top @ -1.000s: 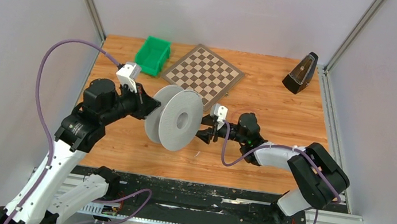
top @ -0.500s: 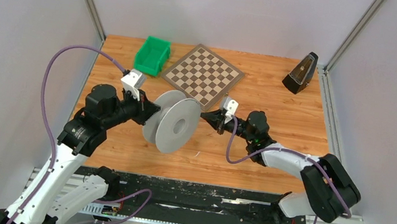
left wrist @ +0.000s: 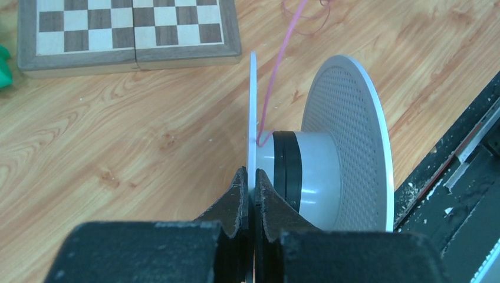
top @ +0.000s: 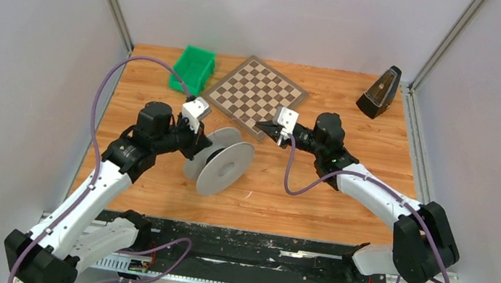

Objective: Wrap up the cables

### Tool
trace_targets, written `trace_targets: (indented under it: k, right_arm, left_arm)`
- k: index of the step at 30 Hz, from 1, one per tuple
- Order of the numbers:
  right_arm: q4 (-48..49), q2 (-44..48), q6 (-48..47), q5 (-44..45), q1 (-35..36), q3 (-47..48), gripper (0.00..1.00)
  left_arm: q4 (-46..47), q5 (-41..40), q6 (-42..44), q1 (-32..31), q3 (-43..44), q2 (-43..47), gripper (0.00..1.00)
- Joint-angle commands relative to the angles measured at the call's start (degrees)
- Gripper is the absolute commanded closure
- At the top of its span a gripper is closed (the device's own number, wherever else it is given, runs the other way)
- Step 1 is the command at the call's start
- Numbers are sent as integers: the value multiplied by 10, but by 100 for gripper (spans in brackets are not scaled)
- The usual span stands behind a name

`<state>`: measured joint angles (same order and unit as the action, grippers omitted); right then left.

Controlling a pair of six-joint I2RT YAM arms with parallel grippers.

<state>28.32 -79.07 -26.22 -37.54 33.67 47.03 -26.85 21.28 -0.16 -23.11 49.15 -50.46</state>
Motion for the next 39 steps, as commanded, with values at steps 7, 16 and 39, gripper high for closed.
trace_targets:
  k: [7,16,39]
  right_arm:
    - [-76,-21,-94,-149,3,27,100]
    - [-26,-54,-62,-122,7,2,100]
    - [-14,-64,-60,-119,7,-25,100]
  left_arm:
    - [150,37,-6,1,-42,2,95]
    - [140,5,-23,1,-58,25,79]
    - [113,2,1,1,-76,0,64]
